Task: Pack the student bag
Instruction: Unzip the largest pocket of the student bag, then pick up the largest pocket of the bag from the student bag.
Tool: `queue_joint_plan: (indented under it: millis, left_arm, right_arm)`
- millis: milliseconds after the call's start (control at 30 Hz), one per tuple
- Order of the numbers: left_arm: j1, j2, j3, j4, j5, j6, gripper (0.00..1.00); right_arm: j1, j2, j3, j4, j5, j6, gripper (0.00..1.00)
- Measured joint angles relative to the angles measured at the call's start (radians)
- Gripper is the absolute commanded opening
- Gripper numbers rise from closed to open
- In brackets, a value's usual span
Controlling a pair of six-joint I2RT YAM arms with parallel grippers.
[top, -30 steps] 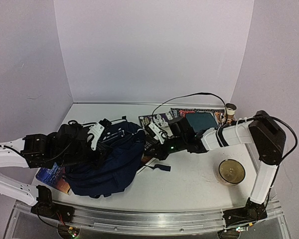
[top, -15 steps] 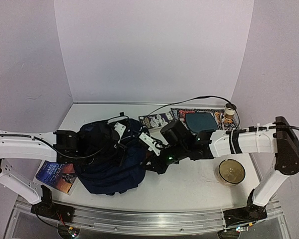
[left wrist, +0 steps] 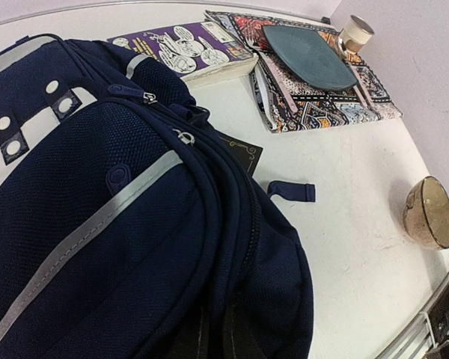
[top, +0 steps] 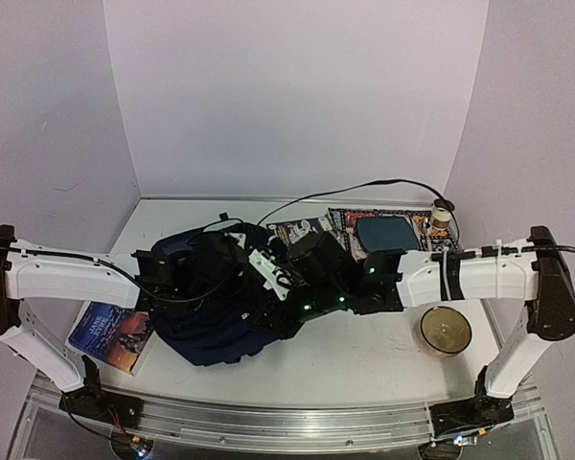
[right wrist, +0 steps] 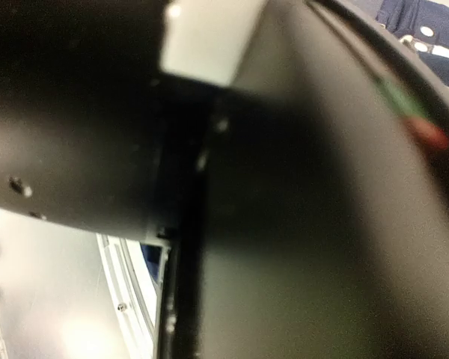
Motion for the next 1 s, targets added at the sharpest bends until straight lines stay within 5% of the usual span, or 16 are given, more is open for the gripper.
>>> queue_joint_plan:
  millis: [233, 600, 767, 1000]
  left_arm:
    - [0.008, -0.025, -0.099, 0.139, 0.031, -0.034, 0.0]
    - [0.016, -0.093, -0.161, 0.215, 0.061, 0.019, 0.0]
    - [0.017, -0.093, -0.162, 0.218, 0.072, 0.029, 0.0]
    - [0.019, -0.093, -0.162, 0.221, 0.086, 0.03, 0.0]
  right_arm:
    - [0.0, -0.104, -0.089, 0.009, 0.068, 0.058, 0.43]
    - [-0.167, -0.21, -0.18, 0.044, 0.103, 0.289, 0.89]
    - [-0.182, -0.129, -0.199, 0.108, 0.079, 0.457, 0.98]
    - [-0.192, -0.014, -0.205, 0.218, 0.016, 0.626, 0.97]
